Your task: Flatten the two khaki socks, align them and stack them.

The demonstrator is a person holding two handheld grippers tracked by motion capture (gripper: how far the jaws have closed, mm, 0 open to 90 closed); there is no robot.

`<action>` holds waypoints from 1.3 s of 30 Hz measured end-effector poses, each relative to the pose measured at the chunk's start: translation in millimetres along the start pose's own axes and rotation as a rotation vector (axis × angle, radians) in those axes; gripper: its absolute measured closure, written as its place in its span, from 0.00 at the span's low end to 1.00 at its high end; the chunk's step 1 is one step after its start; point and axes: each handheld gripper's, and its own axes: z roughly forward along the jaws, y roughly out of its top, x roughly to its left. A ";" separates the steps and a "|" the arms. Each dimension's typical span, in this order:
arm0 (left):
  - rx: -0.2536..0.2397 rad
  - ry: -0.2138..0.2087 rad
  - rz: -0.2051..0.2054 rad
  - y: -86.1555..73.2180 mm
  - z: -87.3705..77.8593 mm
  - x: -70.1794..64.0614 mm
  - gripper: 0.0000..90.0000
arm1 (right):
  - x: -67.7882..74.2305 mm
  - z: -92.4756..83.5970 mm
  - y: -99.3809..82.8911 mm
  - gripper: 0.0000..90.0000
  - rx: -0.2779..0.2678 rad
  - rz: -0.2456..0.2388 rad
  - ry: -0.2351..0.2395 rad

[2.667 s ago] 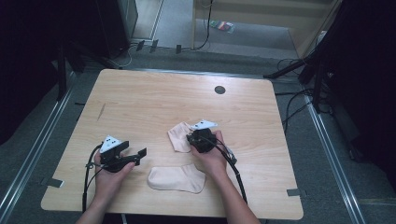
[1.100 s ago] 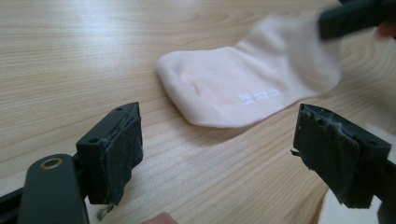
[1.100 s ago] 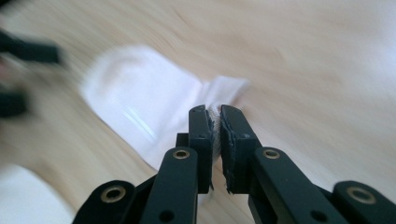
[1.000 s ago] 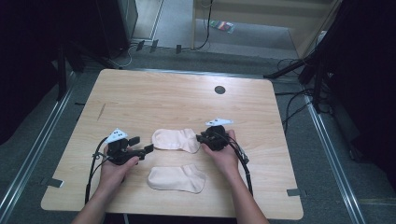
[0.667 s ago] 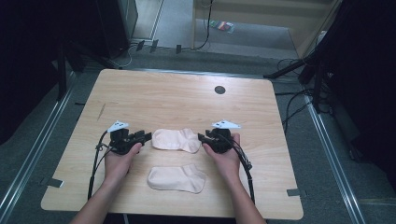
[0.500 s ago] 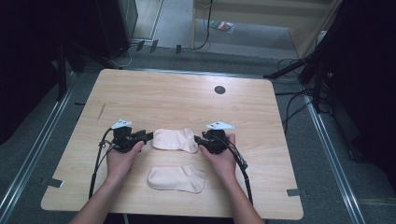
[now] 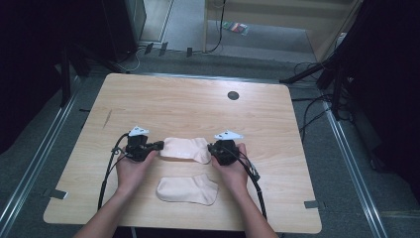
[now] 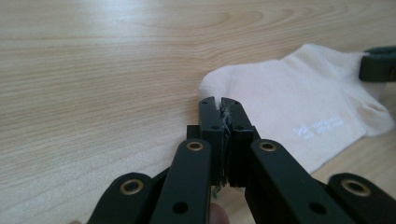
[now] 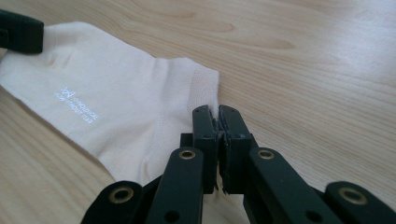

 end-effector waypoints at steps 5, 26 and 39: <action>-0.035 -0.052 0.025 -4.1 -27.7 -6.9 1.00 | 0.8 -27.9 5.1 0.97 -0.036 0.024 0.037; -0.018 -0.123 0.097 -61.3 -80.2 -52.4 1.00 | 34.6 -103.4 -50.0 0.97 -0.022 0.019 0.143; 0.033 0.004 0.214 -80.1 -76.8 -70.9 1.00 | 40.4 -95.3 -69.8 0.97 0.017 -0.019 0.118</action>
